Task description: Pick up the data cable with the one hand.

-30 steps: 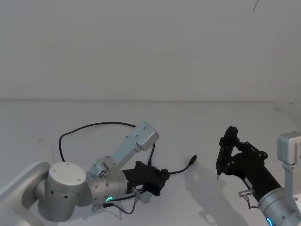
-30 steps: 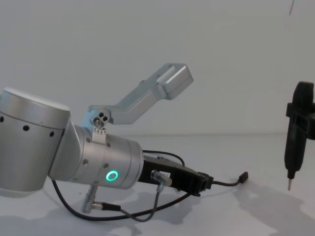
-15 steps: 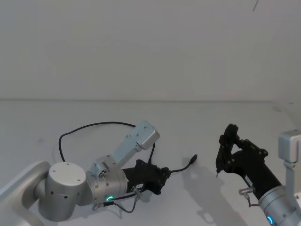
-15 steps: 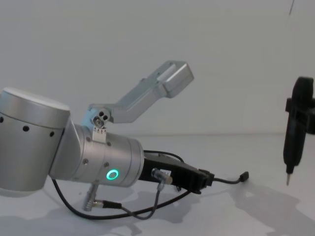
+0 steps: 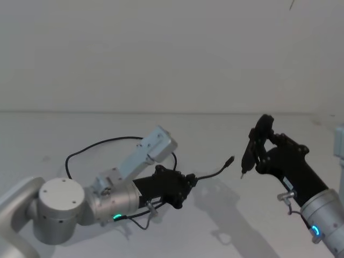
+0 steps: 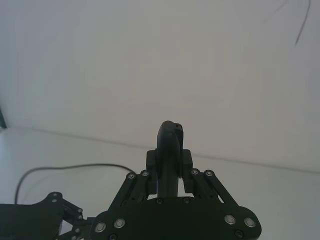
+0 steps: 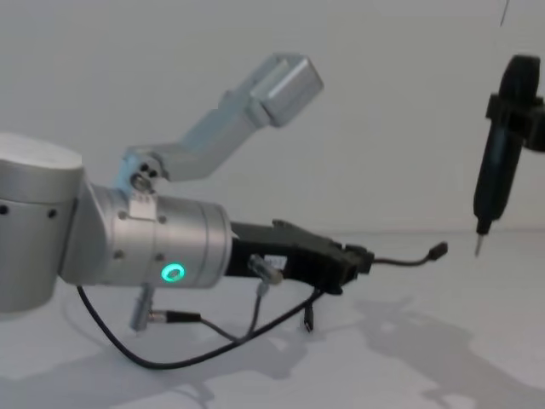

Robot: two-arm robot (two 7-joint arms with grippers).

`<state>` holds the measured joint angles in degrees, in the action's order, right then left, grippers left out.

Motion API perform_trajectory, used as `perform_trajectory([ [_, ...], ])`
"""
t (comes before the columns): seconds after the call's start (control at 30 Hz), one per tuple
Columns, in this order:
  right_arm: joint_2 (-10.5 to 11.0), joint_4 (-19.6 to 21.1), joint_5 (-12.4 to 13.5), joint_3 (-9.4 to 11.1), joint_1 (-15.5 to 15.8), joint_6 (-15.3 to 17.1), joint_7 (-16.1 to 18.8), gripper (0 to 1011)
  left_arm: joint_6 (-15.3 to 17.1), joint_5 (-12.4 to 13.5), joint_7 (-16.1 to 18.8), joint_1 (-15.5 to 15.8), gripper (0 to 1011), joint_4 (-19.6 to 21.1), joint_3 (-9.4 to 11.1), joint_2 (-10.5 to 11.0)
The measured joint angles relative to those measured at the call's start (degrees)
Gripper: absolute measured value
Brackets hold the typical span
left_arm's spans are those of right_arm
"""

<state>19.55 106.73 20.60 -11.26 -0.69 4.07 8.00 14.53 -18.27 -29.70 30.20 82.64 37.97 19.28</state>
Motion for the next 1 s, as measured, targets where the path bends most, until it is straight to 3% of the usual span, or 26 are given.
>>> perform_trajectory([
  [0.17,-0.2,0.9,1.1,0.4,-1.0,1.2,1.0,279,-3.3,-0.5,-2.7,-0.4,34,2.2,-0.8,2.3],
  [0.5,-0.5,1.1,1.8,1.1,-3.6,2.1,2.2,279,-6.1,-2.1,-6.3,-1.4,34,6.3,-2.3,7.0],
  [1.0,-0.1,0.8,1.9,1.8,-6.3,2.5,3.8,279,-7.4,-3.1,-8.7,-2.2,35,9.0,-3.0,10.5],
])
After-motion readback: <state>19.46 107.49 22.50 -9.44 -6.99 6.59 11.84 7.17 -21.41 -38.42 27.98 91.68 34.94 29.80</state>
